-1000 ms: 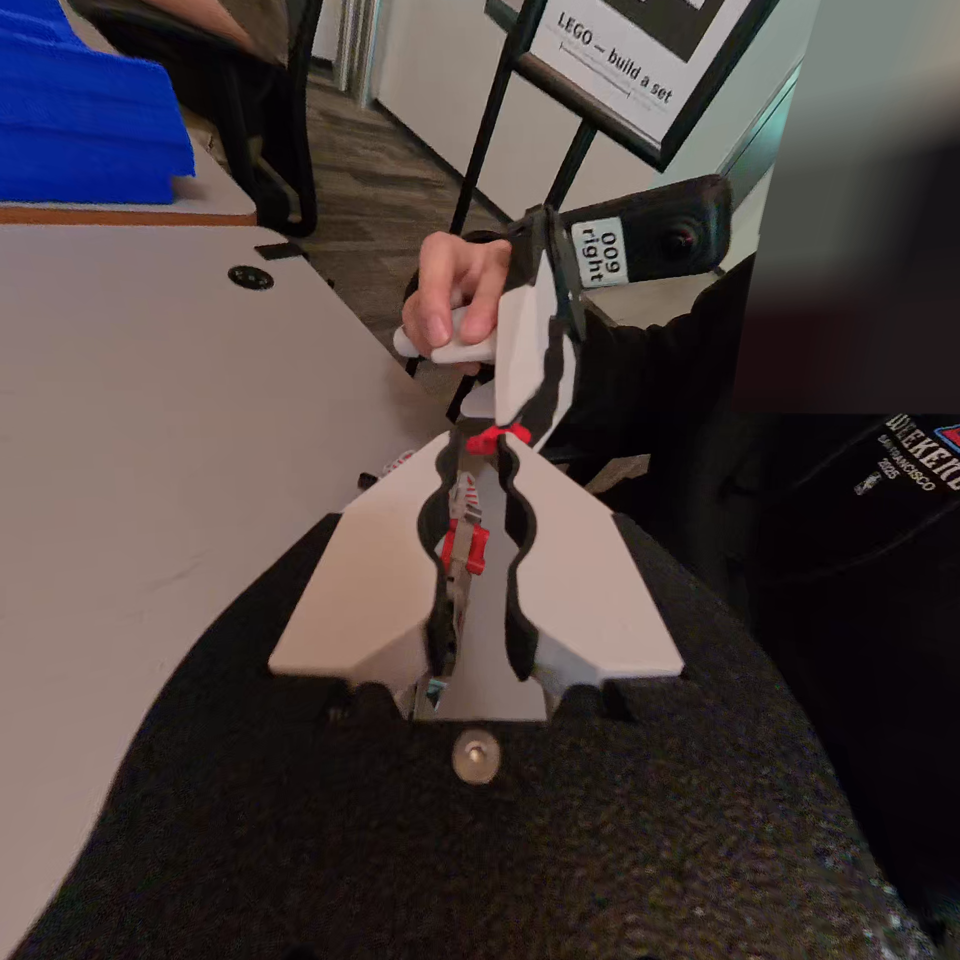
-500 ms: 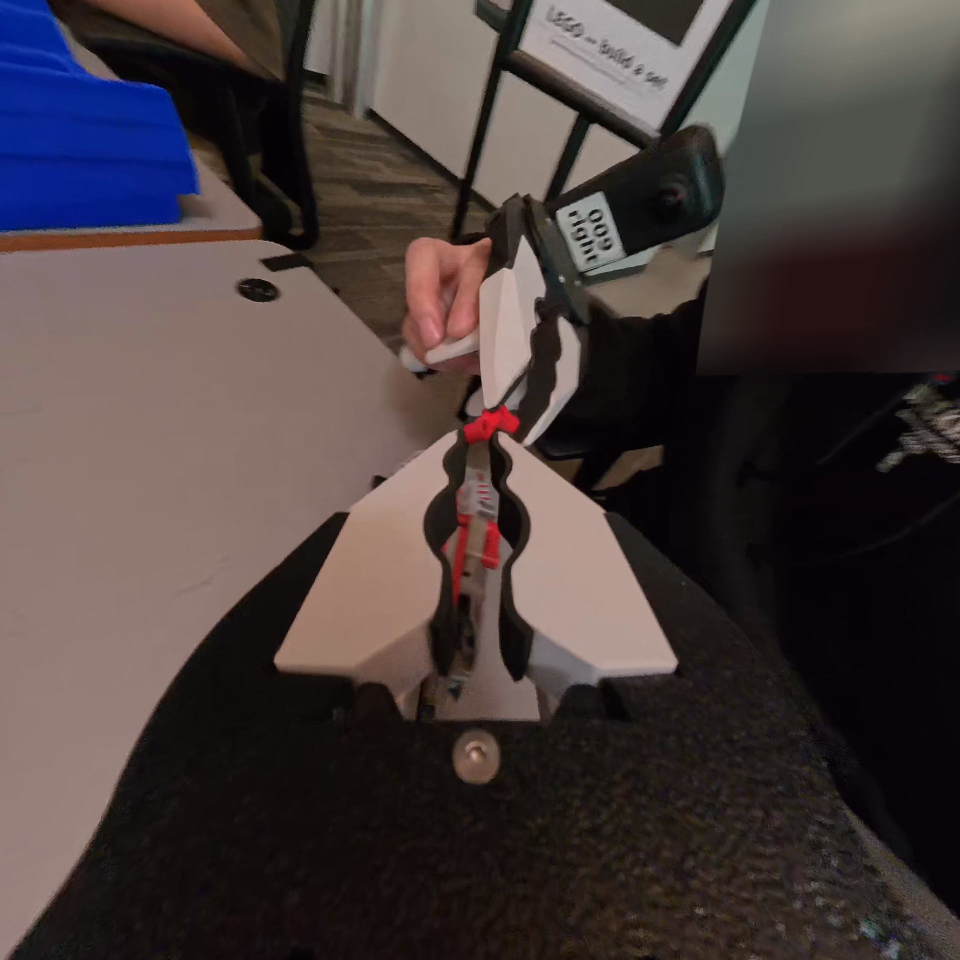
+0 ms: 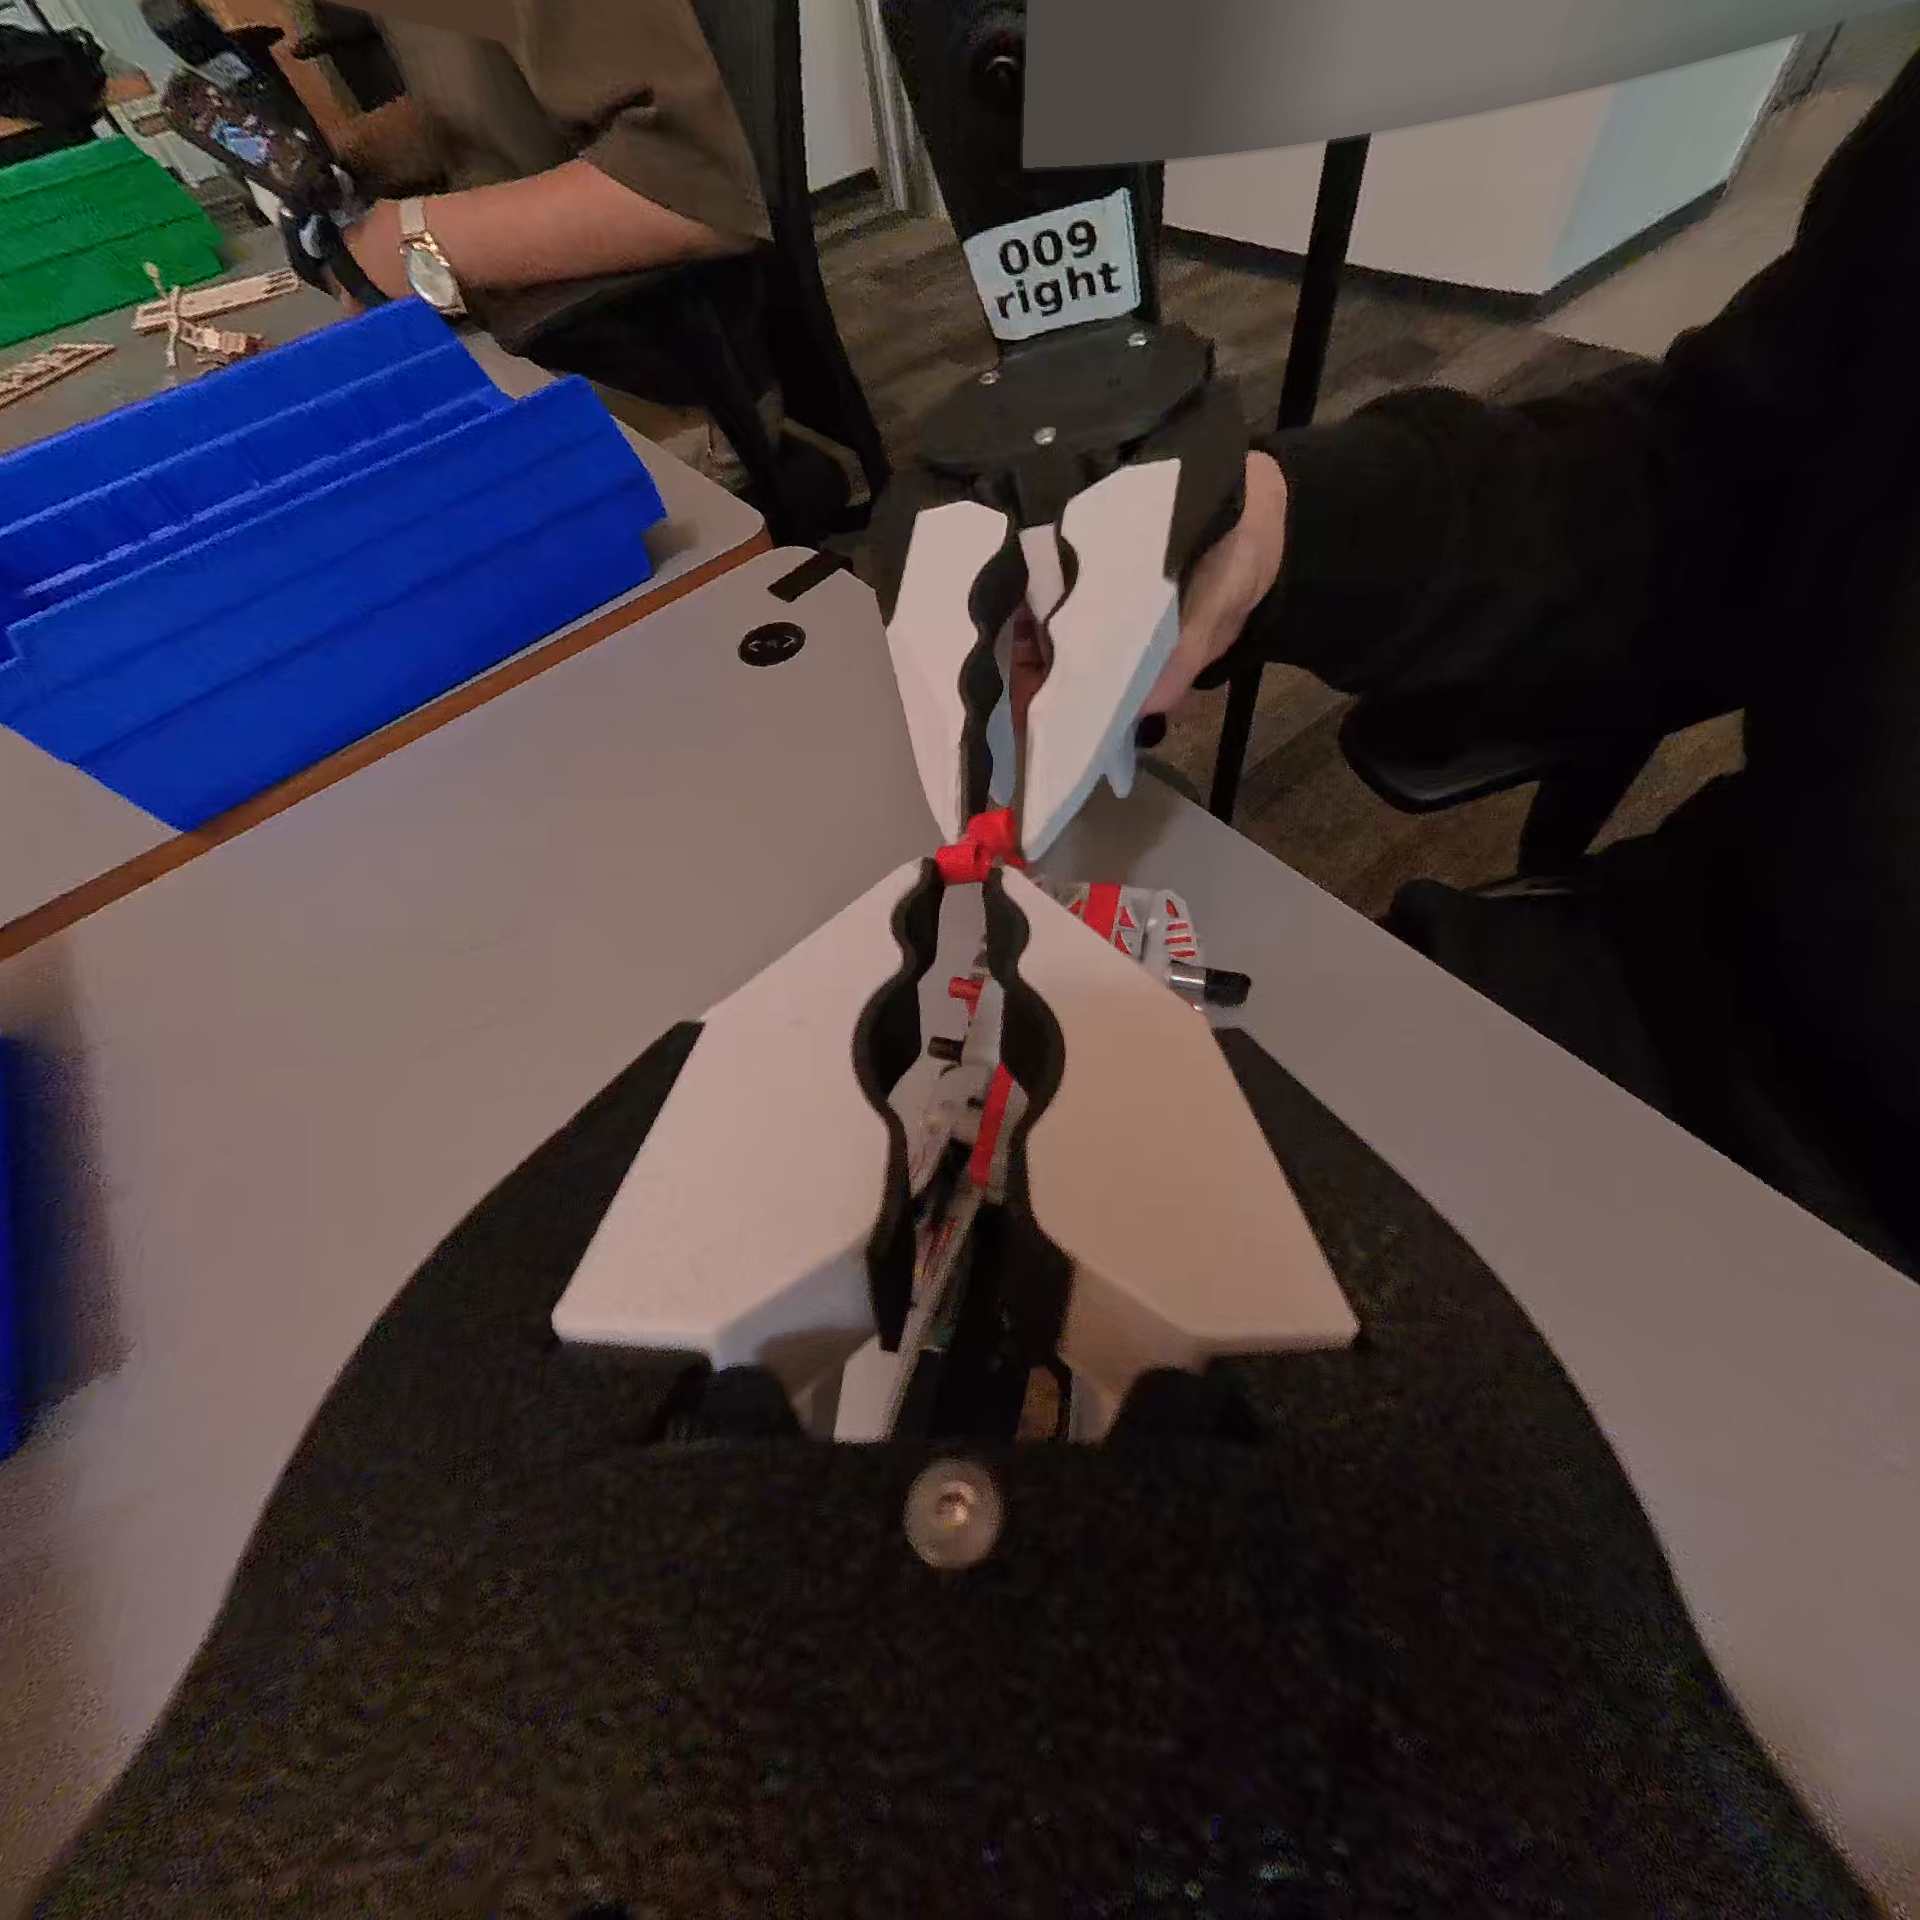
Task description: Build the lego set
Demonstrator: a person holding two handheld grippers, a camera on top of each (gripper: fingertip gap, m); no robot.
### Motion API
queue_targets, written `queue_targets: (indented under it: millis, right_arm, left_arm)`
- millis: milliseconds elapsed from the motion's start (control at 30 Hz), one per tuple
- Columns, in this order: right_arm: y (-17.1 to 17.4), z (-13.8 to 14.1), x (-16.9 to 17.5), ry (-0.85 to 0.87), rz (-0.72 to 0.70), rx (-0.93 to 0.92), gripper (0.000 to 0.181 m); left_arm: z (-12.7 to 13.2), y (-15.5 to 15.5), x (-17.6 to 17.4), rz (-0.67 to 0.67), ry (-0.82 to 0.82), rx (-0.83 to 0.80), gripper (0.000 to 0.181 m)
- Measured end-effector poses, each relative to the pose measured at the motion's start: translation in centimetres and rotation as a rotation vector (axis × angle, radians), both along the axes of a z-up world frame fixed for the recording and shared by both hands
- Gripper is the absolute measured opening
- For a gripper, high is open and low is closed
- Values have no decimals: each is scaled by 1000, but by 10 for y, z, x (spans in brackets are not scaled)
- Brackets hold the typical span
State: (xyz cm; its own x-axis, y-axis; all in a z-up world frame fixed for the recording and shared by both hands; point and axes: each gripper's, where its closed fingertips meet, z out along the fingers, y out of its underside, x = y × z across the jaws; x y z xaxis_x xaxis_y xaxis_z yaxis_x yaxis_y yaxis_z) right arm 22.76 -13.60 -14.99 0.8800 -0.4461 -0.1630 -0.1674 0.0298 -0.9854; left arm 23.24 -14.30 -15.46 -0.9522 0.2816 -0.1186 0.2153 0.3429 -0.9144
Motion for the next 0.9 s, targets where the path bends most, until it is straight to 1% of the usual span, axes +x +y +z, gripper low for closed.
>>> queue_targets:
  millis: [67,233,367,467,600,767,833,900]
  right_arm:
    - [-3,-2,5,-7,-38,-27,6]
    - [-4,2,4,-73,-62,-54,8]
    - [-5,-7,9,-86,-93,-144,6]
    - [-8,-1,12,-63,-113,-92,6]
    - [-9,-5,18,-57,-152,-103,6]
    - [-9,-2,14,-58,-119,-105,6]
    - [-18,-5,18,-41,-150,-124,7]
    - [-25,-15,20,22,-150,-151,7]
  left_arm:
    - [-2,-1,3,22,-13,6,5]
    - [0,-1,3,29,7,7,5]
    - [-8,-2,8,60,-37,42,6]
    - [-4,-5,11,90,-25,13,6]
    - [-6,-5,16,119,-69,31,6]
    - [-3,-1,10,92,10,31,7]
    - [-5,4,7,72,23,41,17]
    - [-8,10,1,31,46,64,31]
